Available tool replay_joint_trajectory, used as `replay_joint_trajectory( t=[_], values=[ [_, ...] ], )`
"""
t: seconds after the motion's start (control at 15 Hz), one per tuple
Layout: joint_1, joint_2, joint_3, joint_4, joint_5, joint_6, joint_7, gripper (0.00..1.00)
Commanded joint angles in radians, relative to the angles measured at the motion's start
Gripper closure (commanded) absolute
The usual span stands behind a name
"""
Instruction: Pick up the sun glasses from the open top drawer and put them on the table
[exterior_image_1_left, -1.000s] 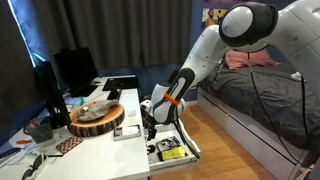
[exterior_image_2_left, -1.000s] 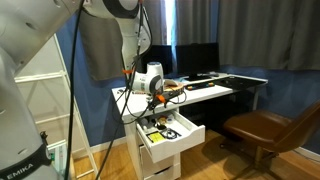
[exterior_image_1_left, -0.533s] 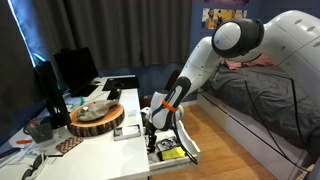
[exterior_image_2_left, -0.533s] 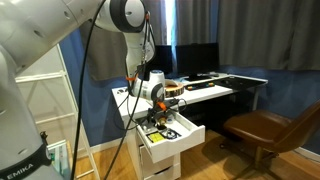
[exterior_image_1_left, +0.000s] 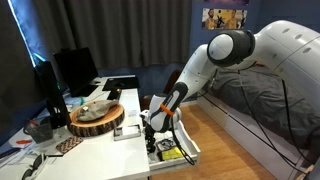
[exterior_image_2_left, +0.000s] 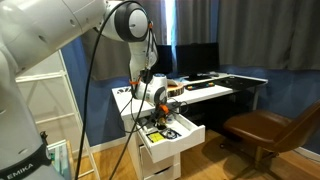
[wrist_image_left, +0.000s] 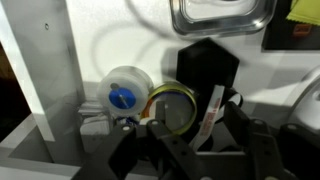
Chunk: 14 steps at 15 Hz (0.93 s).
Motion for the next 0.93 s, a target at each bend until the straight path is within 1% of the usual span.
replay_joint_trajectory(
  t=[0.0,0.07,0.13,0.2,0.27,0.33,0.4,0.53,0.6,0.67,0.73,0.87],
  values=[
    [-0.008,0.044,0.026,0.065,-0.019,-0.063,-0.029,0.37],
    [-0.013,0.05,0.035,0.072,-0.015,-0.079,-0.039,0.39],
    [-0.015,0.054,0.041,0.077,-0.012,-0.092,-0.046,0.35],
    [-0.016,0.058,0.045,0.084,-0.009,-0.107,-0.054,0.35],
    [-0.015,0.063,0.046,0.091,-0.007,-0.117,-0.061,0.32],
    [-0.013,0.067,0.046,0.097,-0.005,-0.127,-0.067,0.38],
    [-0.007,0.068,0.041,0.104,-0.005,-0.135,-0.067,0.39],
    [-0.001,0.072,0.033,0.114,-0.005,-0.143,-0.068,0.51],
    [-0.002,0.075,0.033,0.119,-0.004,-0.147,-0.073,0.56],
    [-0.002,0.079,0.033,0.125,-0.003,-0.153,-0.076,0.67],
    [-0.003,0.084,0.035,0.131,-0.002,-0.16,-0.081,0.72],
    [-0.005,0.092,0.039,0.143,0.001,-0.172,-0.093,0.88]
  ],
)
